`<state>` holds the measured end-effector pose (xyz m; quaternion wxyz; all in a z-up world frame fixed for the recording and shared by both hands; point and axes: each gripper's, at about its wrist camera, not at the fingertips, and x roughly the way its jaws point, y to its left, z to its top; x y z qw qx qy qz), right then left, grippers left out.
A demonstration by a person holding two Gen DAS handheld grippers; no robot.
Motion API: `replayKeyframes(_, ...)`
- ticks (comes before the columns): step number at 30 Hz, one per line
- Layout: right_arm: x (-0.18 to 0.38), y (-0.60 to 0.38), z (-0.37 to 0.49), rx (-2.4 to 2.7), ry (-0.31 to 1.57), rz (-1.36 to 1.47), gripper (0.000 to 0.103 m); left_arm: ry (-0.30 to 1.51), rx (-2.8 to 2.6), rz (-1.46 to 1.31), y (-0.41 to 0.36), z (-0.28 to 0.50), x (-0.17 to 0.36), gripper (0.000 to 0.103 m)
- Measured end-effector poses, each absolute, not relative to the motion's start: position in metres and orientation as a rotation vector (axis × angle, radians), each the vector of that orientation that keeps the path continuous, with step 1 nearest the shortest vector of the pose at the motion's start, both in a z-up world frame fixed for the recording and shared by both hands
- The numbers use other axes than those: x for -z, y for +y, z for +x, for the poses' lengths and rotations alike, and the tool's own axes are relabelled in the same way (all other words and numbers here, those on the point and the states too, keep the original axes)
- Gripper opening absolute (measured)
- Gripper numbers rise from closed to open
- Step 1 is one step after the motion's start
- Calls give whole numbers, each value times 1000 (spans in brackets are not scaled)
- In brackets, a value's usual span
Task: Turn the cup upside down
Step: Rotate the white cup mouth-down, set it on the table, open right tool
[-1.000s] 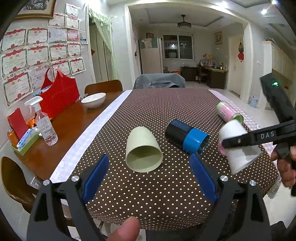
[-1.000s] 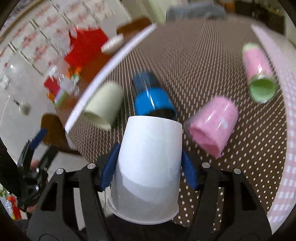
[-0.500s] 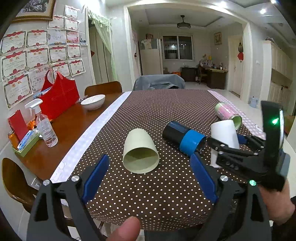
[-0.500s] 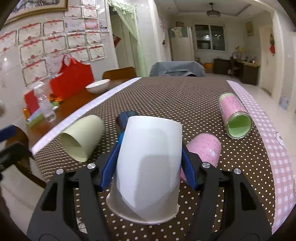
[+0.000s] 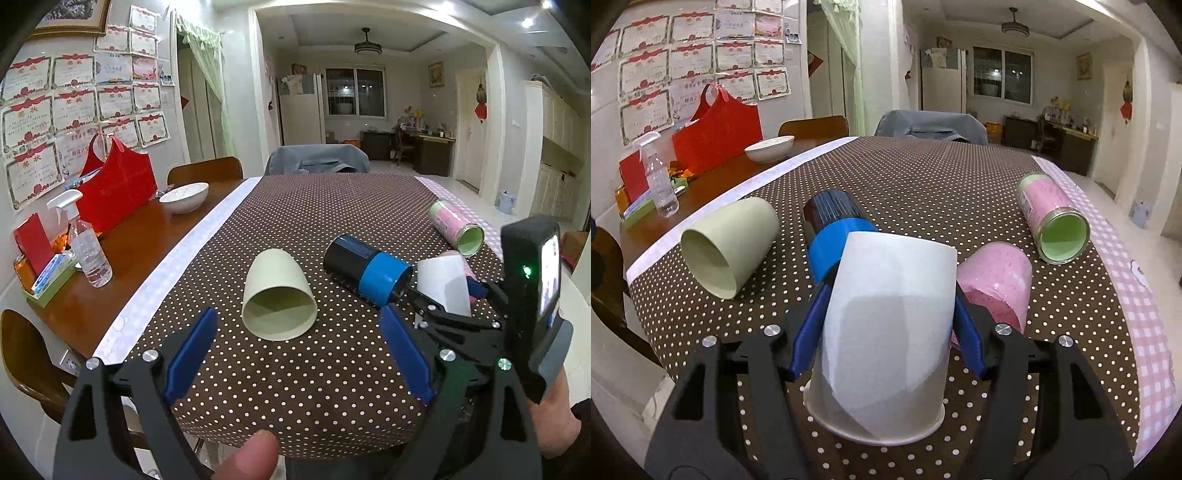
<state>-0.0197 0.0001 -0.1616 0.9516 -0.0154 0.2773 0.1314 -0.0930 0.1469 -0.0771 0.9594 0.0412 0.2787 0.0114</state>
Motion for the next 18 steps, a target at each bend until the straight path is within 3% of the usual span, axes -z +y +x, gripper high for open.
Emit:
replayKeyframes(7, 168, -10, -36, -298, 585, -20, 76, 561, -21, 89, 145, -93, 76, 88)
replayKeyframes(12, 155, -12, -50, -342, 560, -21, 96, 558, -16, 95, 141, -93, 74, 88)
replayKeyframes(18, 136, -21, -59, -343, 524, 28, 97, 548, -19, 101, 136, -95, 68, 88)
